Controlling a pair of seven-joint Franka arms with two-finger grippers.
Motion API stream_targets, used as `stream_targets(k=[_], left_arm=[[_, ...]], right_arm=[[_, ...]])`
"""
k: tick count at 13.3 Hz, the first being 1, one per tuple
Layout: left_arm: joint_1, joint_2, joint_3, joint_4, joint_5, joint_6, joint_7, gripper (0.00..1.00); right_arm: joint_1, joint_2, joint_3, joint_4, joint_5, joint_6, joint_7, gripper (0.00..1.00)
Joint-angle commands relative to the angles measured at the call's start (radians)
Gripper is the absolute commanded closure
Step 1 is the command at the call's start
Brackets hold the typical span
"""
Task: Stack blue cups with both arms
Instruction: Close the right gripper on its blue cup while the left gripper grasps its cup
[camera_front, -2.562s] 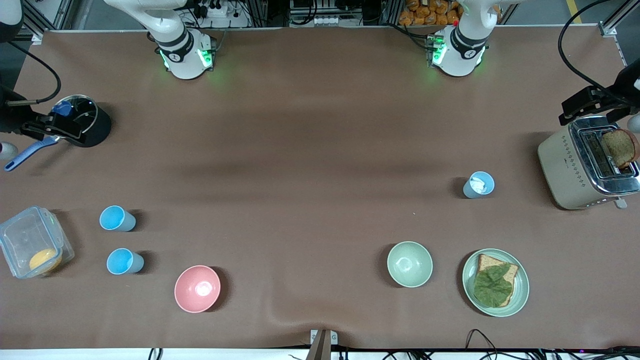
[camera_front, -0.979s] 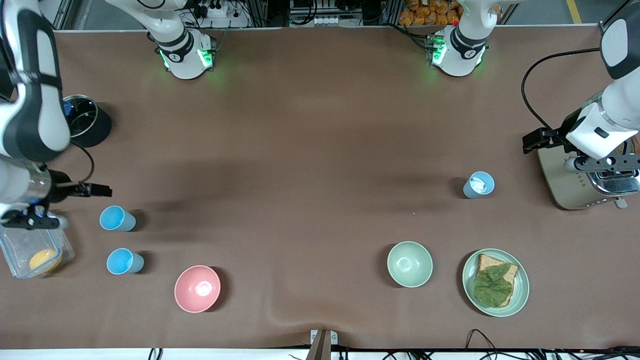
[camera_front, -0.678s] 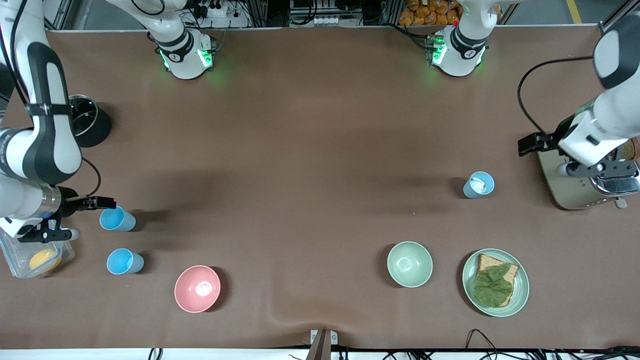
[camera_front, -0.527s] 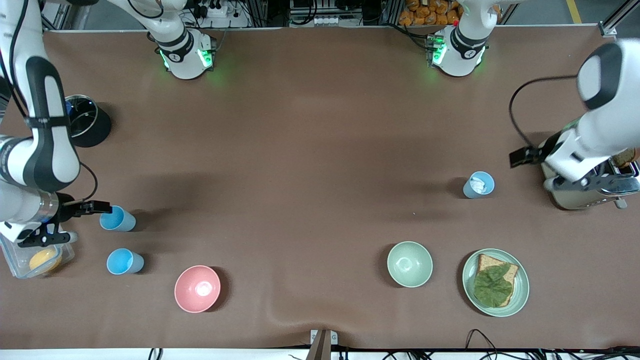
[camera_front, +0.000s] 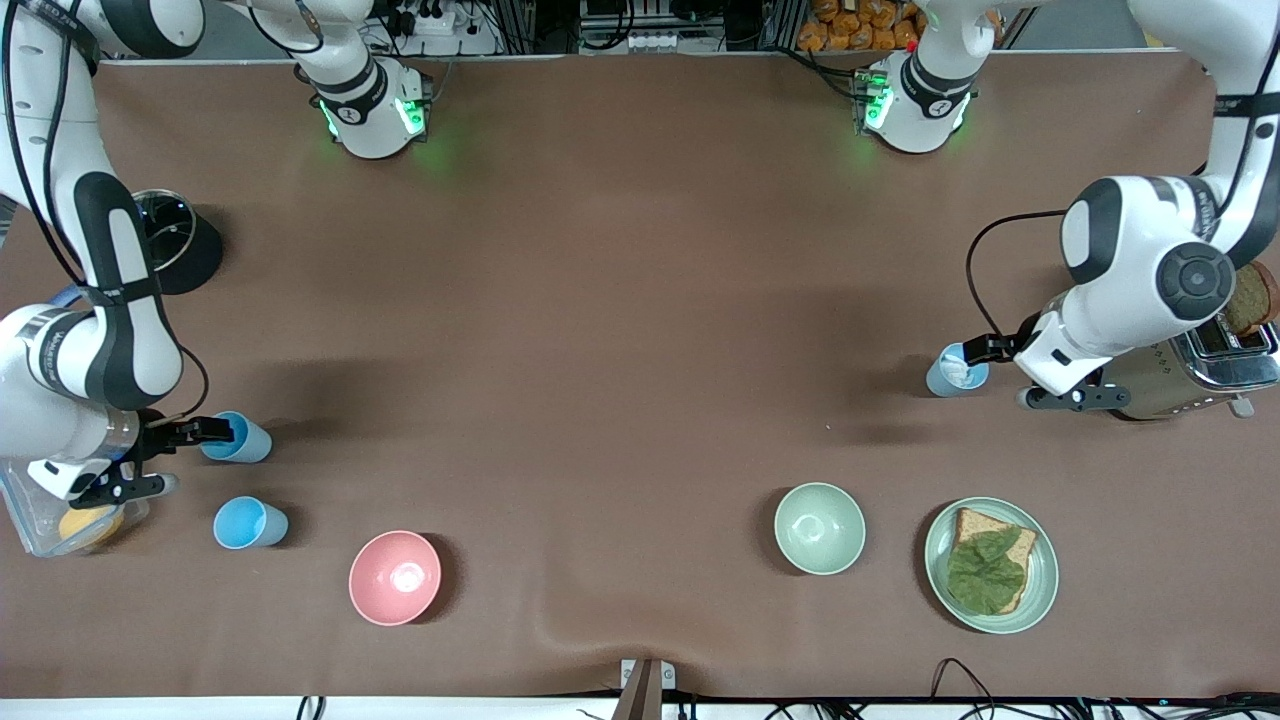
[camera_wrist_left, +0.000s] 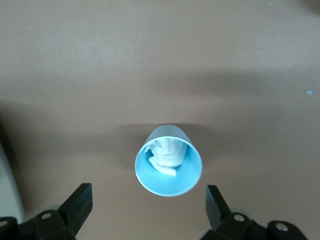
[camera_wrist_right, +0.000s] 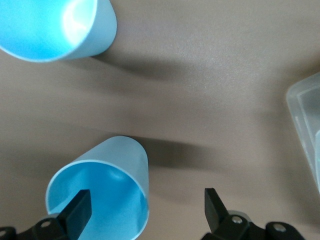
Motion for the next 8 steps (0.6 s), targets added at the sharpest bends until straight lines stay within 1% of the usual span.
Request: stream_targets(k=[1, 2, 3, 4, 5, 8], left_arm=[[0.035, 0.040, -0.007, -0.047, 0.015, 0.096, 0.023, 0.00], [0.058, 0.051, -0.007, -0.048, 0.020, 0.099, 0.028, 0.00], [0.064, 0.063, -0.007, -0.051, 0.020, 0.101, 0.042, 0.00], [0.066, 0.076, -0.008, -0.051, 0.018, 0.102, 0.043, 0.00], [0.069, 0.089, -0.008, -0.053, 0.018, 0.105, 0.042, 0.13], [0.067, 0.119, -0.008, -0.048, 0.009, 0.116, 0.039, 0.62]], right_arm=[[-0.021, 0.025, 0.015, 0.023, 0.003, 0.027, -0.021, 0.00], [-0.023, 0.034, 0.015, 0.025, 0.003, 0.035, -0.021, 0.28], [-0.023, 0.037, 0.015, 0.025, 0.003, 0.038, -0.021, 0.62], [-0.023, 0.037, 0.015, 0.025, 0.003, 0.038, -0.021, 0.99], [-0.025, 0.037, 0.017, 0.023, 0.004, 0.038, -0.020, 1.00], [-0.028, 0.035, 0.017, 0.023, 0.004, 0.030, -0.018, 1.00]])
